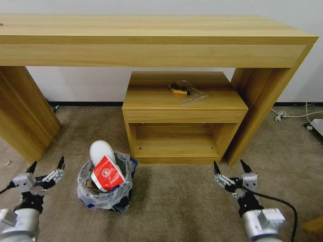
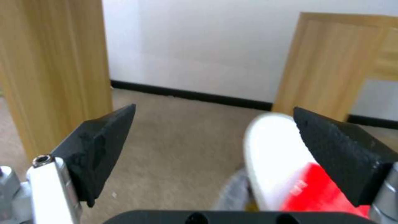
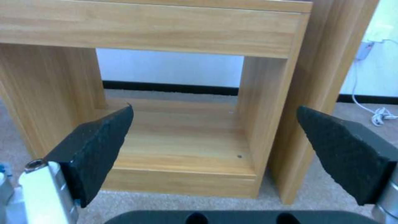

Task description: Pick up the trash bin and place the garbage on the floor into it.

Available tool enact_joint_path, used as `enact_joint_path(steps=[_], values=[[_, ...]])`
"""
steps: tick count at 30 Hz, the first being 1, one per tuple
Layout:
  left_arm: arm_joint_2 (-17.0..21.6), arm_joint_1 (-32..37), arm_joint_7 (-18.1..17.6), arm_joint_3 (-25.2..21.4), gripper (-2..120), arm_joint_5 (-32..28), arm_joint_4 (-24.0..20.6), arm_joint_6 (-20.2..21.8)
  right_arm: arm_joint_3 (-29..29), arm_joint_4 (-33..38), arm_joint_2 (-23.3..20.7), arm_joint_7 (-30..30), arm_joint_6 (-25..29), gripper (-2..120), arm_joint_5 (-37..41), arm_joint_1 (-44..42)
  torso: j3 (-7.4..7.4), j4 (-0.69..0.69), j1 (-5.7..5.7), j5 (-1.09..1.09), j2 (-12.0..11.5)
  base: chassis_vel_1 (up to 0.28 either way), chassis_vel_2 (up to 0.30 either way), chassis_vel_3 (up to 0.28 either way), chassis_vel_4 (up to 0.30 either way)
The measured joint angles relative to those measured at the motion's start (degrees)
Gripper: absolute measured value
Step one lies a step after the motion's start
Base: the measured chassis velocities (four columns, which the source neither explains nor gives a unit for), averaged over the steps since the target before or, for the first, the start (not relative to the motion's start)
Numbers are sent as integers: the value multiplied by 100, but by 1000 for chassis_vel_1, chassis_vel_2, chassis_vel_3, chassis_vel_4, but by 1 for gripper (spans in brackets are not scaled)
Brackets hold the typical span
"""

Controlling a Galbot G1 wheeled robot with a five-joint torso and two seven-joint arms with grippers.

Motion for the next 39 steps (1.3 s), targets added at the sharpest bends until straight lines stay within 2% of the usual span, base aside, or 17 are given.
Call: enact_joint_path(steps=[12, 20, 39], values=[[-382, 685, 297, 740, 100, 115, -647, -14, -27, 347, 93, 475, 339, 100, -157, -551, 0, 0, 0, 0, 0, 0, 0, 0, 0], [-348, 1051, 637, 771, 100, 193, -694, -335, 66, 350, 94, 526, 635, 100, -156, -745, 0, 0, 0, 0, 0, 0, 0, 0, 0], [-319, 1172, 605, 785, 100, 170, -707, -406, 43, 323, 103, 542, 758, 100, -256, -782, 1, 0, 0, -1, 0, 0, 0, 0, 0]])
